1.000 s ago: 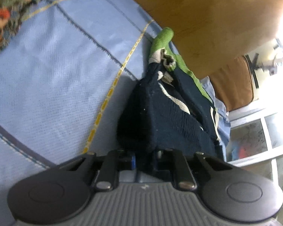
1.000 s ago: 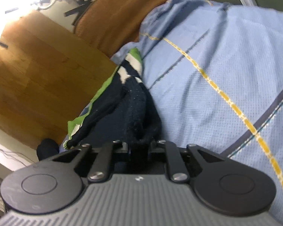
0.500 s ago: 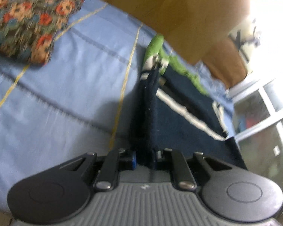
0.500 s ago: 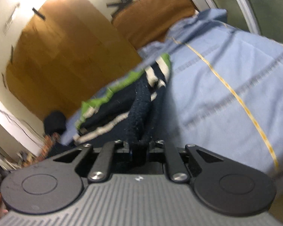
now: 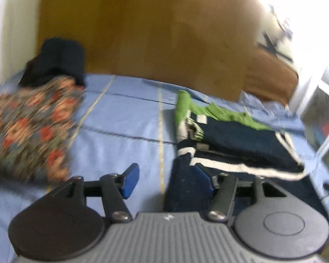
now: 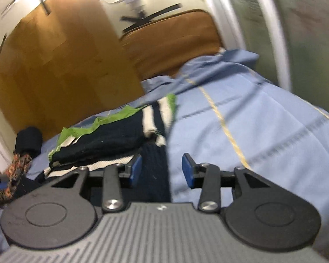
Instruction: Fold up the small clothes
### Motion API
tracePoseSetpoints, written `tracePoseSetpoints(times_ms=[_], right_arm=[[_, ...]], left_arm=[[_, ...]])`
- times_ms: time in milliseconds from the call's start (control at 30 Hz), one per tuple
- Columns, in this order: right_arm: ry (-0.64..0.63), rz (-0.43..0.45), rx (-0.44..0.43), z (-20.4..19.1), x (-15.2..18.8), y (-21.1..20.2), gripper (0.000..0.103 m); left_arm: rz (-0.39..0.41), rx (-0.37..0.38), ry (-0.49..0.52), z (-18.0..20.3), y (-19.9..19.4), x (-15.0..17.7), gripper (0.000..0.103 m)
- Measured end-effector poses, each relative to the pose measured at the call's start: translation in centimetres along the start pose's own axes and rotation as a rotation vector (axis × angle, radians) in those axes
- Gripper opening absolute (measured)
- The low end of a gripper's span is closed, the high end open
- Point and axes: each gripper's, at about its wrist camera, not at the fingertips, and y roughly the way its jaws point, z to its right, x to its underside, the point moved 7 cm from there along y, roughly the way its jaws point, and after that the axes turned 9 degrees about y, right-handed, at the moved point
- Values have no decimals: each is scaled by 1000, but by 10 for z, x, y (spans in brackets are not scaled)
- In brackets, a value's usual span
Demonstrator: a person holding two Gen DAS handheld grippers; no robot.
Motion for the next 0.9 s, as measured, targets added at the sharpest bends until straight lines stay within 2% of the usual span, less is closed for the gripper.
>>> tracePoseSetpoints(times_ms=[67, 100, 133, 167, 200, 233, 433, 500, 600, 633, 700, 733, 767, 833, 900], right_arm=[[-47, -32, -19, -5, 3, 17, 45], [-73, -51, -21, -6, 4, 26, 45], [-96, -69, -17, -7, 8, 28, 44], [-117, -86, -14, -9, 11, 34, 33], [-144, -91, -11, -11, 15, 34, 17], [-173, -82, 3, -12, 15, 34, 12], [-167, 80, -26, -16, -5, 7, 12], [-164, 104, -8, -16, -9, 11, 12], [-127, 64, 25, -7, -6, 29, 12], [-127, 30, 47, -5, -2, 38, 14], [-141, -32, 95, 1, 6, 51, 25], [-133, -10, 105, 3, 5, 49, 39], [-129, 0, 118, 4, 2, 44, 43], [-123, 47, 119, 2, -7, 31, 43], [-114, 88, 94, -5, -14, 20, 43]], left_arm=[[-16, -11, 82, 14, 19, 1, 53], [-33, -24, 111, 18, 27, 3, 42], [-55, -41, 130, 21, 34, 6, 17], [-74, -37, 139, 23, 39, 8, 9], [-76, -26, 136, 24, 39, 10, 10], [-58, -26, 132, 24, 34, 9, 10], [85, 0, 106, 22, 4, -12, 10], [85, -20, 100, 21, 14, -19, 10], [33, -20, 66, 19, 43, -16, 10], [1, -25, 67, 19, 55, -12, 11], [-38, -58, 81, 18, 73, -2, 17], [-27, -85, 98, 17, 75, 1, 21], [-18, -113, 115, 14, 75, 3, 24], [-16, -146, 108, 8, 69, 4, 43], [-6, -159, 77, 0, 61, 2, 45]])
